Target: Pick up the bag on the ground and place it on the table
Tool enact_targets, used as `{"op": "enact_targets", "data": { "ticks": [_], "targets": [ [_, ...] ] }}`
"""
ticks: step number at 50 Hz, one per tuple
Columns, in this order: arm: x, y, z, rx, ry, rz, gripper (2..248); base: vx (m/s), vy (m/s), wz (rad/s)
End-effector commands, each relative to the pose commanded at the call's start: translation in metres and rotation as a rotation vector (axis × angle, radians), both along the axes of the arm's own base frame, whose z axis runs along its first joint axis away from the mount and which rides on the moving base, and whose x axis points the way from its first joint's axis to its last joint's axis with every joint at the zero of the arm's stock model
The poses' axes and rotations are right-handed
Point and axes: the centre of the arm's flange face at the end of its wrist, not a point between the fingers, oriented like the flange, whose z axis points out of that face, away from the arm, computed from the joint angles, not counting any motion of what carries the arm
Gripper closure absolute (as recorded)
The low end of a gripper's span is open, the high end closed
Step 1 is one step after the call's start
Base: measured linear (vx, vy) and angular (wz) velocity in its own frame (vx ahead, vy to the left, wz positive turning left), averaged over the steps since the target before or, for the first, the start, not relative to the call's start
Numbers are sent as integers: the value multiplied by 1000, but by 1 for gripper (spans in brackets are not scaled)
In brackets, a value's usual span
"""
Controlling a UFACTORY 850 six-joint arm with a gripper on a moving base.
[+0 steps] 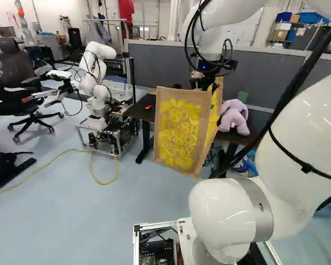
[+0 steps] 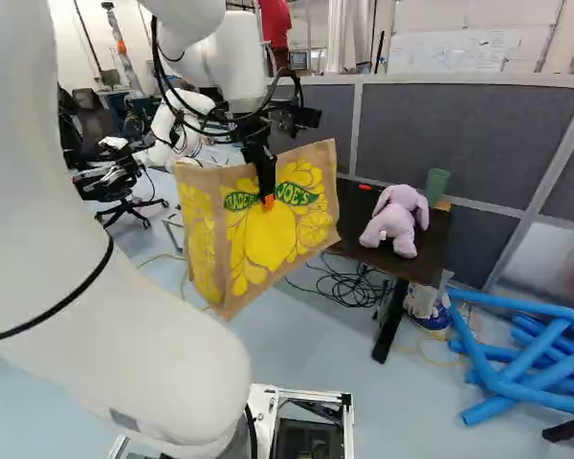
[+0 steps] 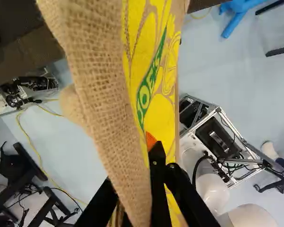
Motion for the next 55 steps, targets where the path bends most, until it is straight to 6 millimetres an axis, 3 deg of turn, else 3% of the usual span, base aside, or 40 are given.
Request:
{"op": "enact_targets", "data": {
  "ticks": [55],
  "targets": [
    [0, 0, 0, 0, 0, 0, 229, 151, 57, -221]
  ]
}}
